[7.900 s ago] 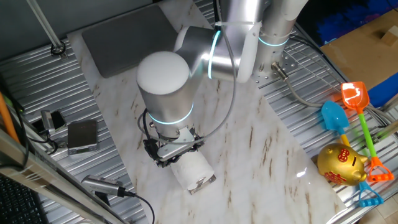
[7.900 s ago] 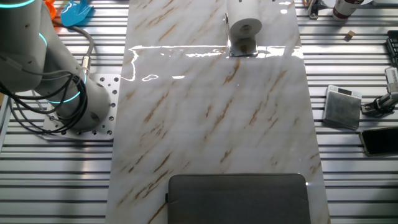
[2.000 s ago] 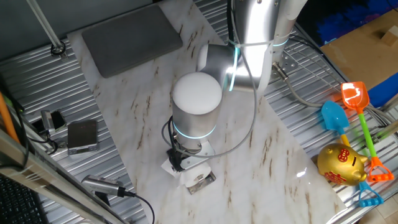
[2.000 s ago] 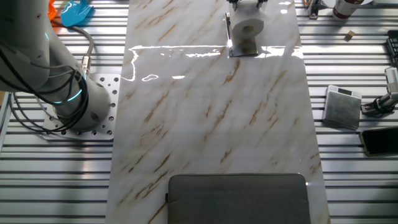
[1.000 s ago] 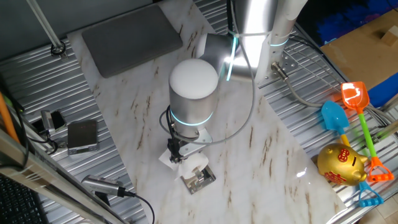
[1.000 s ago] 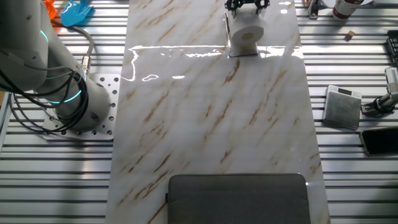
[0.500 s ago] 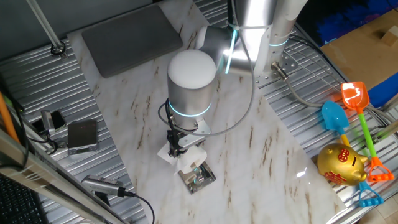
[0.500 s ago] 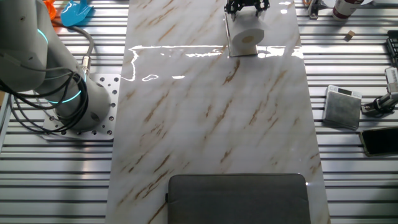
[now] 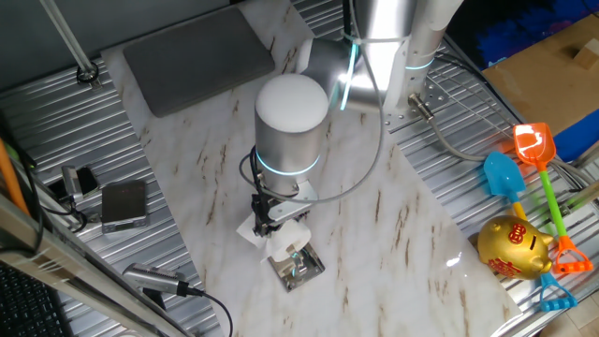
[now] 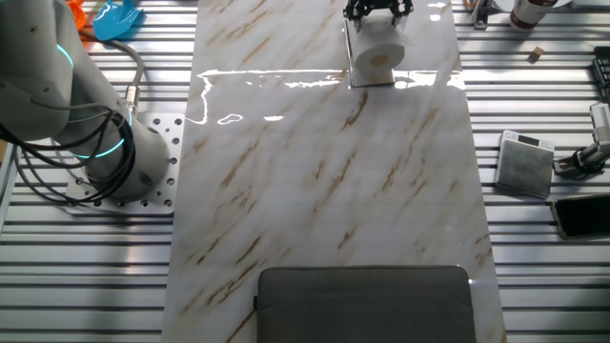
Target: Take the roll of paper down from the shelf
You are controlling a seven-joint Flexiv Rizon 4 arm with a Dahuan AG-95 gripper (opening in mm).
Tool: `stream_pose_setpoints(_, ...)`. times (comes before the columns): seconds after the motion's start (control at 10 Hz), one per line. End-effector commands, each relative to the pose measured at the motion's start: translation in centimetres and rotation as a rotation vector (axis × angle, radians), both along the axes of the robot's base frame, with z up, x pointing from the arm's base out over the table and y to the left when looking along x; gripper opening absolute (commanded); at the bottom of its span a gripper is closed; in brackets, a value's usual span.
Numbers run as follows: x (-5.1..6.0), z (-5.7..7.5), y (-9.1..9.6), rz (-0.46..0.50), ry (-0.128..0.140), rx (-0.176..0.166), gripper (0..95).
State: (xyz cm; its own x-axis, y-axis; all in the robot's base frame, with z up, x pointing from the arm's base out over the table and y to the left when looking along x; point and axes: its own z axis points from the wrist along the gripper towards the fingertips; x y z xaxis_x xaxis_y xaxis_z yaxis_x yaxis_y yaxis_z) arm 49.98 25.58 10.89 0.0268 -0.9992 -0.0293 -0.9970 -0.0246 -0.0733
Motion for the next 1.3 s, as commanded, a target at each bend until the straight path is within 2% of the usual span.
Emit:
stream_pose_setpoints(0.1, 0.00, 0.03, 0.00, 0.001, -0.002, -0.012, 0.0)
stream_pose_setpoints(0.8, 0.00, 0.03, 0.00, -0.098, -0.028, -0.027, 0.0)
stream_pose_setpoints(1.3, 0.04, 0.10, -0.47, -0.053, -0.028, -0.018, 0.0)
